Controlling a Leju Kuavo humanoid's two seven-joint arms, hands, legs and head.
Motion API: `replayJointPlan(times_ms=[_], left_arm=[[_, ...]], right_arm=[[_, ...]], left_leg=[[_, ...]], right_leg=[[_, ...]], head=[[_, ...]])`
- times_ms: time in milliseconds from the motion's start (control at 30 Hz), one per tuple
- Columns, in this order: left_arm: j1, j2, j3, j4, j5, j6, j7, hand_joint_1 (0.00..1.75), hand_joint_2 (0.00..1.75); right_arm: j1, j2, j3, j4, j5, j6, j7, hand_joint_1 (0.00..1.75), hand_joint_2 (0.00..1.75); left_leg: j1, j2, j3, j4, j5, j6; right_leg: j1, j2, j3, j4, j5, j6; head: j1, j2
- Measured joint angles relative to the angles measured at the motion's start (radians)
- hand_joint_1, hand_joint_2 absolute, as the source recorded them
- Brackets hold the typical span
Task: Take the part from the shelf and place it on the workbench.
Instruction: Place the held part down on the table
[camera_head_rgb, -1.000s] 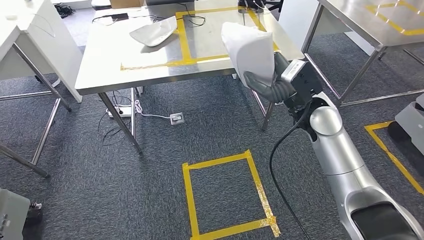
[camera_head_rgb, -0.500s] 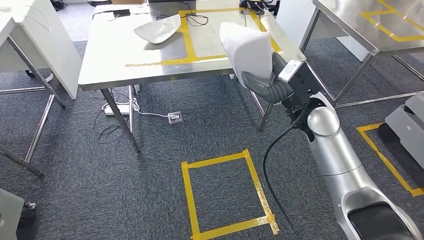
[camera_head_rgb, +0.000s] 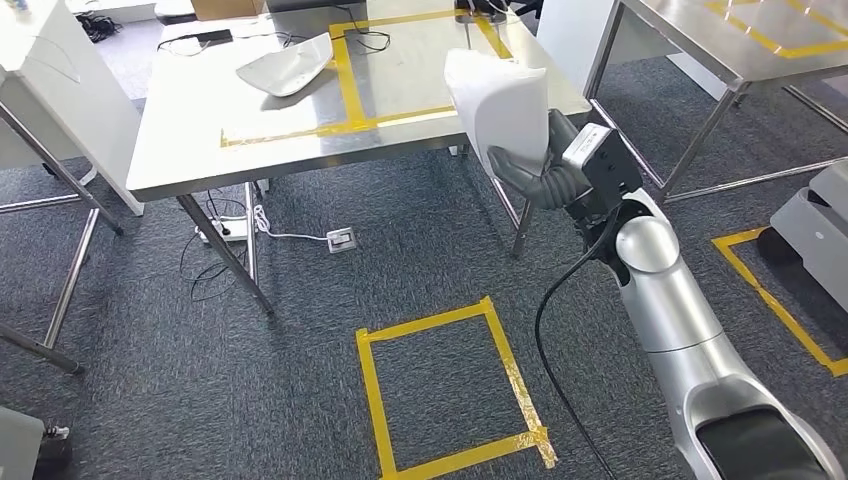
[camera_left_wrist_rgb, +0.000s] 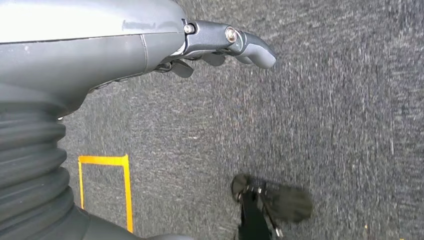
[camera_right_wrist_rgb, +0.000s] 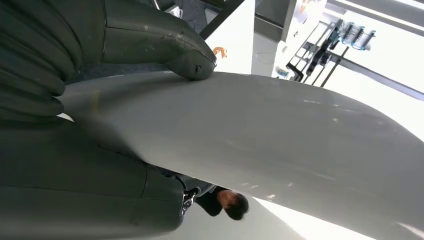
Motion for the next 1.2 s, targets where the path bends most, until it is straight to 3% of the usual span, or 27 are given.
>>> replayJointPlan(times_ms=[33, 67, 100, 167, 200, 267, 367, 433, 533, 567, 600, 633, 700, 767, 900, 967, 1033, 1100, 1133, 1167, 1200], left_arm=[[0.002, 0.001, 0.000, 0.000, 0.000, 0.000, 0.000, 0.00, 1.75], [0.005, 0.002, 0.000, 0.000, 0.000, 0.000, 0.000, 0.00, 1.75], [0.007, 0.002, 0.000, 0.000, 0.000, 0.000, 0.000, 0.00, 1.75], [0.009, 0.004, 0.000, 0.000, 0.000, 0.000, 0.000, 0.00, 1.75], [0.009, 0.004, 0.000, 0.000, 0.000, 0.000, 0.000, 0.00, 1.75], [0.009, 0.005, 0.000, 0.000, 0.000, 0.000, -0.002, 0.00, 1.75], [0.009, 0.004, 0.000, 0.000, -0.001, 0.000, -0.006, 0.00, 1.75], [0.008, 0.004, 0.000, 0.000, -0.002, -0.001, -0.007, 0.00, 1.75], [0.008, 0.004, 0.000, 0.000, -0.002, -0.002, -0.008, 0.00, 1.75], [0.009, 0.004, 0.000, 0.000, -0.002, -0.003, -0.008, 0.00, 1.75], [0.009, 0.004, 0.000, 0.000, -0.002, -0.003, -0.008, 0.00, 1.75], [0.009, 0.004, 0.000, 0.000, -0.003, -0.004, -0.008, 0.00, 1.75], [0.009, 0.002, 0.000, 0.001, -0.003, -0.004, -0.008, 0.00, 1.75], [0.007, 0.000, 0.000, 0.001, -0.003, -0.005, -0.008, 0.00, 1.75], [0.006, 0.000, 0.000, 0.000, -0.003, -0.006, -0.009, 0.00, 1.75], [0.003, 0.000, 0.000, 0.000, -0.003, -0.006, -0.009, 0.00, 1.75], [0.003, 0.000, 0.000, 0.000, -0.003, -0.006, -0.009, 0.00, 1.75], [0.007, 0.000, 0.000, 0.000, -0.003, -0.006, -0.009, 0.00, 1.75], [0.009, 0.000, 0.000, 0.000, -0.003, -0.006, -0.009, 0.00, 1.75], [0.010, 0.000, 0.000, 0.000, -0.003, -0.006, -0.009, 0.00, 1.75], [0.012, 0.000, 0.000, 0.000, -0.003, -0.006, -0.009, 0.00, 1.75]], right_arm=[[0.005, 0.000, 0.000, 0.000, 0.000, 0.000, 0.000, 1.75, 1.75], [0.010, 0.001, 0.000, 0.000, 0.000, 0.000, 0.000, 1.75, 1.75], [0.014, 0.001, 0.000, 0.000, 0.000, 0.000, 0.000, 1.75, 1.75], [0.017, 0.001, 0.000, 0.000, 0.000, 0.000, 0.000, 1.75, 1.75], [0.017, 0.001, 0.000, 0.000, 0.000, 0.000, 0.000, 1.75, 1.75], [0.018, 0.002, 0.000, -0.001, 0.000, -0.001, 0.001, 1.75, 1.75], [0.022, 0.002, -0.002, -0.003, 0.000, -0.002, 0.002, 1.75, 1.75], [0.022, 0.001, -0.003, -0.004, 0.000, -0.003, 0.002, 1.75, 1.75], [0.028, 0.001, -0.005, -0.005, 0.000, -0.004, 0.003, 1.75, 1.75], [0.031, 0.001, -0.005, -0.005, 0.000, -0.004, 0.004, 1.75, 1.75], [0.033, 0.001, -0.006, -0.005, 0.000, -0.004, 0.004, 1.75, 1.75], [0.034, 0.000, -0.007, -0.005, 0.001, -0.004, 0.004, 1.75, 1.75], [0.034, 0.000, -0.009, -0.005, 0.001, -0.004, 0.004, 1.75, 1.75], [0.033, -0.001, -0.010, -0.005, 0.001, -0.006, 0.006, 1.75, 1.75], [0.030, -0.002, -0.012, -0.009, 0.002, -0.010, 0.010, 1.75, 1.75], [0.028, -0.002, -0.012, -0.011, 0.002, -0.010, 0.010, 1.75, 1.75], [0.029, -0.002, -0.012, -0.011, 0.002, -0.010, 0.011, 1.75, 1.75], [0.034, -0.001, -0.012, -0.011, 0.002, -0.009, 0.011, 1.75, 1.75], [0.036, -0.001, -0.012, -0.011, 0.002, -0.009, 0.011, 1.75, 1.75], [0.036, -0.001, -0.012, -0.011, 0.002, -0.009, 0.011, 1.75, 1.75], [0.036, -0.001, -0.012, -0.011, 0.002, -0.009, 0.011, 1.75, 1.75]], left_leg=[[0.000, 0.000, -0.037, 0.058, -0.013, -0.003], [0.000, -0.001, -0.063, 0.088, -0.008, -0.004], [0.000, -0.001, -0.070, 0.080, 0.018, -0.004], [0.000, -0.002, -0.033, -0.037, 0.107, -0.001], [-0.001, -0.003, -0.006, -0.100, 0.138, 0.003], [-0.002, -0.007, 0.029, -0.173, 0.148, 0.016], [-0.002, -0.009, 0.046, -0.189, 0.126, 0.039], [0.002, -0.010, 0.063, -0.193, 0.114, 0.053], [0.002, -0.010, 0.088, -0.195, 0.092, 0.060], [0.002, -0.010, 0.098, -0.195, 0.083, 0.059], [0.002, -0.010, 0.111, -0.195, 0.073, 0.057], [0.002, -0.010, 0.126, -0.195, 0.063, 0.055], [0.001, -0.010, 0.155, -0.195, 0.040, 0.050], [0.000, -0.010, 0.170, -0.199, 0.021, 0.039], [-0.002, -0.006, 0.198, -0.190, 0.012, 0.012], [-0.002, -0.006, 0.155, -0.107, -0.002, 0.005], [-0.002, -0.006, 0.065, 0.017, -0.045, 0.002], [-0.002, -0.006, 0.002, 0.061, -0.080, 0.002], [-0.002, -0.006, -0.008, 0.036, -0.067, 0.002], [-0.003, -0.006, -0.006, -0.015, -0.026, 0.004], [-0.003, -0.006, 0.000, -0.080, 0.038, 0.008]], right_leg=[[0.000, 0.002, 0.007, 0.000, -0.006, -0.001], [0.001, 0.004, 0.015, 0.000, -0.014, -0.001], [0.000, 0.006, 0.024, 0.001, -0.021, 0.000], [0.000, 0.010, 0.045, 0.001, -0.040, 0.005], [0.002, 0.012, 0.052, 0.003, -0.049, 0.009], [0.005, 0.014, 0.056, 0.003, -0.062, 0.019], [0.005, 0.015, 0.058, 0.017, -0.060, 0.033], [0.003, 0.009, 0.019, 0.088, -0.067, 0.041], [0.000, 0.004, -0.108, 0.261, -0.121, 0.054], [0.000, 0.004, -0.140, 0.288, -0.129, 0.055], [0.000, 0.004, -0.157, 0.283, -0.119, 0.054], [0.001, 0.003, -0.157, 0.244, -0.087, 0.051], [0.005, 0.000, -0.125, 0.110, 0.016, 0.038], [0.012, -0.004, -0.100, 0.023, 0.070, 0.027], [0.009, 0.002, -0.058, -0.008, 0.058, 0.006], [0.007, 0.002, -0.029, -0.012, 0.046, -0.006], [0.008, 0.004, -0.009, -0.012, 0.026, -0.011], [0.009, 0.007, 0.016, -0.011, 0.003, -0.011], [0.010, 0.009, 0.032, -0.010, -0.010, -0.010], [0.010, 0.009, 0.050, -0.009, -0.025, -0.009], [0.010, 0.009, 0.064, -0.008, -0.039, -0.007]], head=[[0.000, 0.000], [0.000, 0.000], [0.000, 0.000], [-0.001, 0.000], [-0.002, 0.000], [-0.004, 0.000], [-0.003, 0.000], [0.000, 0.000], [0.003, 0.000], [0.004, 0.000], [0.004, 0.000], [0.004, 0.000], [0.004, 0.000], [0.004, 0.000], [0.003, 0.000], [-0.002, 0.000], [-0.007, 0.000], [-0.009, 0.000], [-0.009, 0.000], [-0.009, 0.000], [-0.010, 0.000]])
